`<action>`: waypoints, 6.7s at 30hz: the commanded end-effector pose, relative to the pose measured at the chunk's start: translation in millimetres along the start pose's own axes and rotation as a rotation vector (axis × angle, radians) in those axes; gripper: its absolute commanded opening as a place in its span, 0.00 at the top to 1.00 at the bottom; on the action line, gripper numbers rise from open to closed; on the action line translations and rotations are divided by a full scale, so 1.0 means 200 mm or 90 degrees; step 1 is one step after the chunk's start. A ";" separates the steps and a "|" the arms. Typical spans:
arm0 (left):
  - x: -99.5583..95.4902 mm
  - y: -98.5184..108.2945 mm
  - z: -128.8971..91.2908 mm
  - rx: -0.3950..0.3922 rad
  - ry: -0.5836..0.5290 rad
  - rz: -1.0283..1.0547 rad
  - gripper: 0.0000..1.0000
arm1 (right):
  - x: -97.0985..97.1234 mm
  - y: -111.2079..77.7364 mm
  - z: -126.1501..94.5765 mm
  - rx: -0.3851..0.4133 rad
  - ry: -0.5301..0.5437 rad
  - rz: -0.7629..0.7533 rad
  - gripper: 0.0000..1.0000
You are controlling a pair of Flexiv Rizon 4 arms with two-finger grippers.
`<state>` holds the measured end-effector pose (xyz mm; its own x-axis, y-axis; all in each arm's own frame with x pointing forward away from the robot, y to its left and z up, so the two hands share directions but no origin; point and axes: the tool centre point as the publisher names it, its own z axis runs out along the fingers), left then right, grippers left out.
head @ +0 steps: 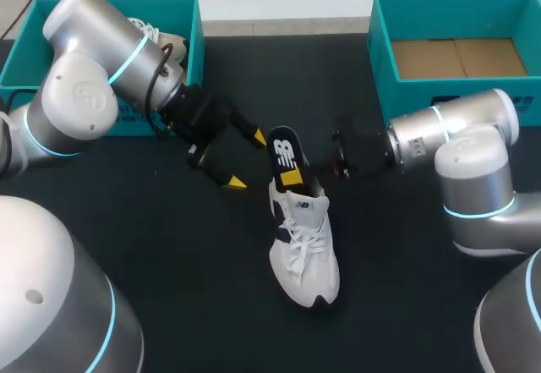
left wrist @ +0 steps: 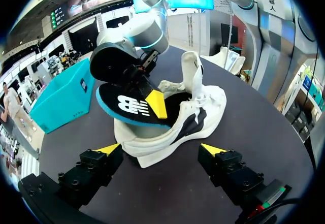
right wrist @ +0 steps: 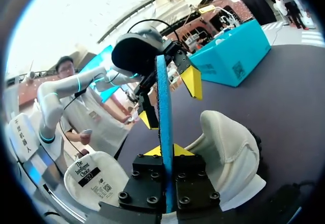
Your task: Take the shoe out of the shoebox, open the shoe tongue, remove and reinsert the insole, then place the shoe into the shoebox
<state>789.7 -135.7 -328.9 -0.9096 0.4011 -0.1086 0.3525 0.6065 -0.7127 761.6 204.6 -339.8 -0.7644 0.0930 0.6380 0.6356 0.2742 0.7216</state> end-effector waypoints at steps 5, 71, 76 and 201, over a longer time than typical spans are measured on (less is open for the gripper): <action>0.01 0.00 0.00 -0.002 0.000 0.000 0.00 | 0.04 -0.10 -0.02 0.033 -0.017 0.020 1.00; 0.01 0.00 0.00 -0.002 0.000 0.000 0.00 | -0.04 -0.01 -0.10 0.049 -0.039 0.018 0.69; 0.01 0.00 0.00 -0.002 0.000 0.000 0.00 | -0.03 0.00 -0.09 0.083 -0.032 0.027 1.00; 0.01 0.00 0.00 -0.002 0.000 0.000 0.00 | 0.06 -0.06 -0.07 0.259 -0.044 -0.003 0.53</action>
<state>789.7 -135.6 -328.8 -0.9096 0.4011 -0.1085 0.3525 0.6065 -0.7127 750.7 190.6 -341.8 -0.7788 0.1421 0.6109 0.5470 0.6304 0.5508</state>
